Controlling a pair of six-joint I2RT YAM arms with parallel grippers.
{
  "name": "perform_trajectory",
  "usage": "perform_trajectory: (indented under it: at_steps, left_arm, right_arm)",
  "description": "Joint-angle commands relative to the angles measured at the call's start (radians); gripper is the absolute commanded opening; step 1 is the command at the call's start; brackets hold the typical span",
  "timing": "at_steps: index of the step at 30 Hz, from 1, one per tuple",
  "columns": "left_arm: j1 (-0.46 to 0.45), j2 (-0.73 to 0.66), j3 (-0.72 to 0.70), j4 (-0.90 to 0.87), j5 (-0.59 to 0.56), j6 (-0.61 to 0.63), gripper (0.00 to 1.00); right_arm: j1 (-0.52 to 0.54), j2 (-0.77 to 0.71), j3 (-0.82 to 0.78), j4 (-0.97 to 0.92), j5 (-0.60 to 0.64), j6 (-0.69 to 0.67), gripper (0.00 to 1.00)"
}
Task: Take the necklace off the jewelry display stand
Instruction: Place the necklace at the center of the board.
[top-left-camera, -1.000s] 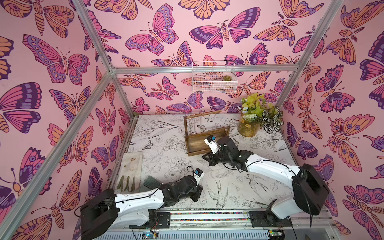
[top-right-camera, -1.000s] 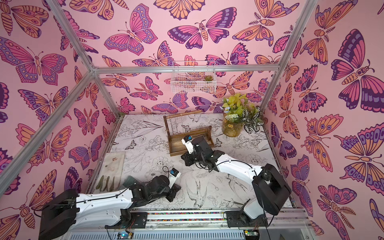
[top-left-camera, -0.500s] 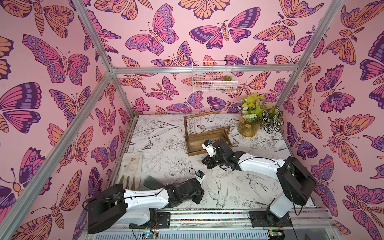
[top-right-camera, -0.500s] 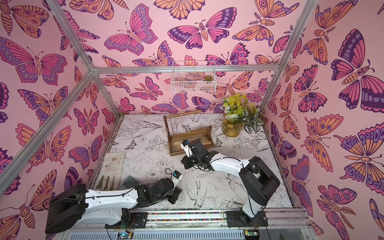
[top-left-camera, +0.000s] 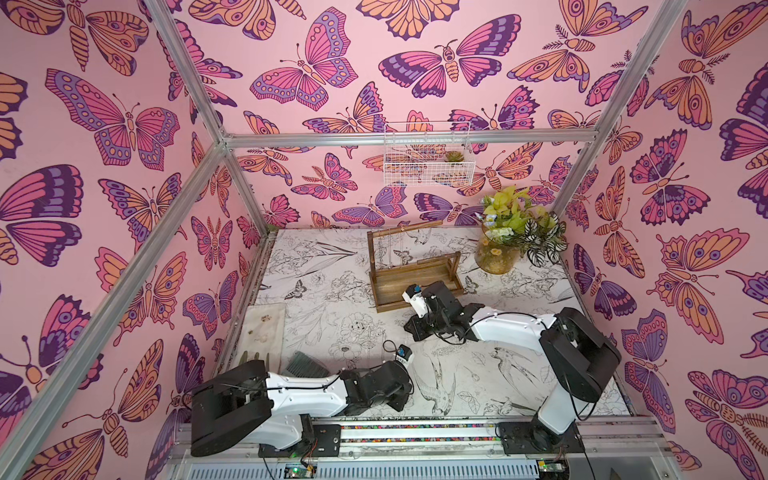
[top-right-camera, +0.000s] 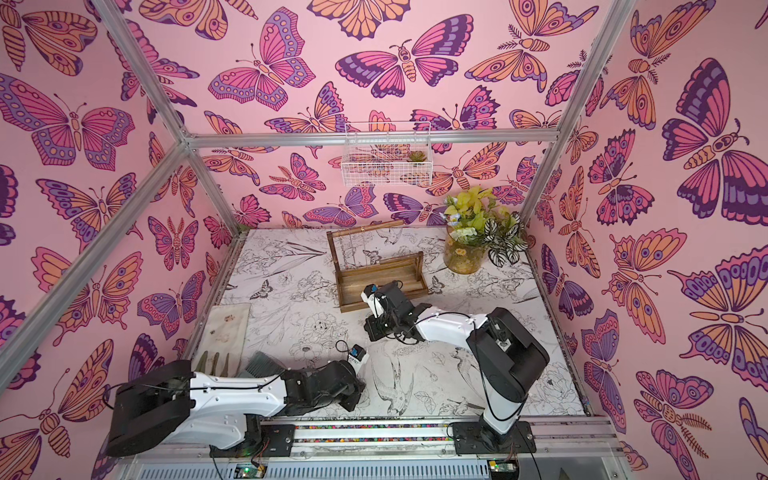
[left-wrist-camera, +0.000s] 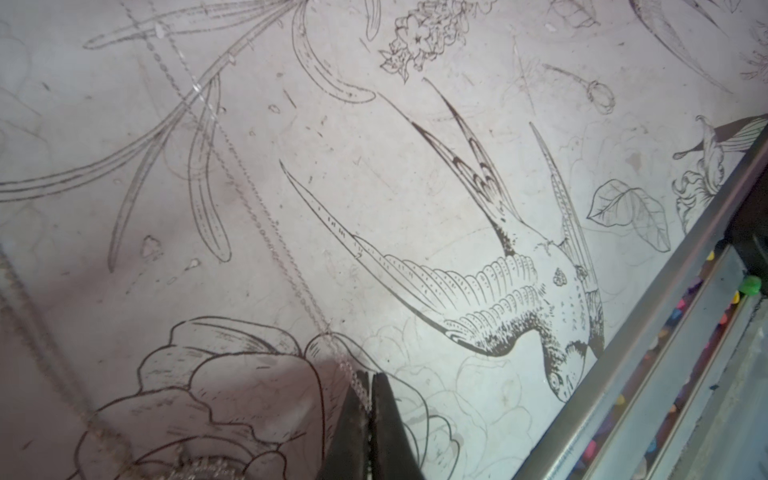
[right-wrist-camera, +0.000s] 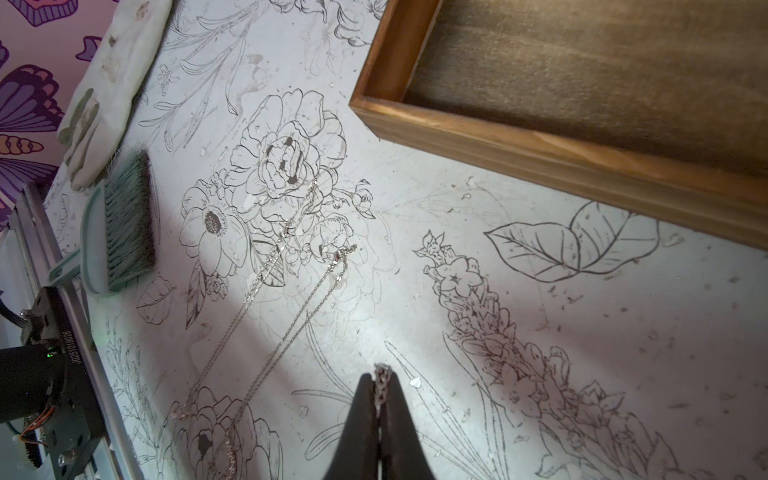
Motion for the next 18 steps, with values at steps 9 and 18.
perform_trajectory:
  at_steps: [9, 18]
  left_arm:
    - [-0.011, 0.017, 0.013, 0.004, -0.033, -0.022, 0.01]
    - [-0.016, 0.001, 0.003, -0.005, -0.033, -0.034, 0.01]
  right_arm:
    - [0.006, 0.057, 0.036, -0.010, 0.019, -0.008, 0.00]
    - [0.005, 0.086, 0.053, -0.030, 0.028, -0.011, 0.00]
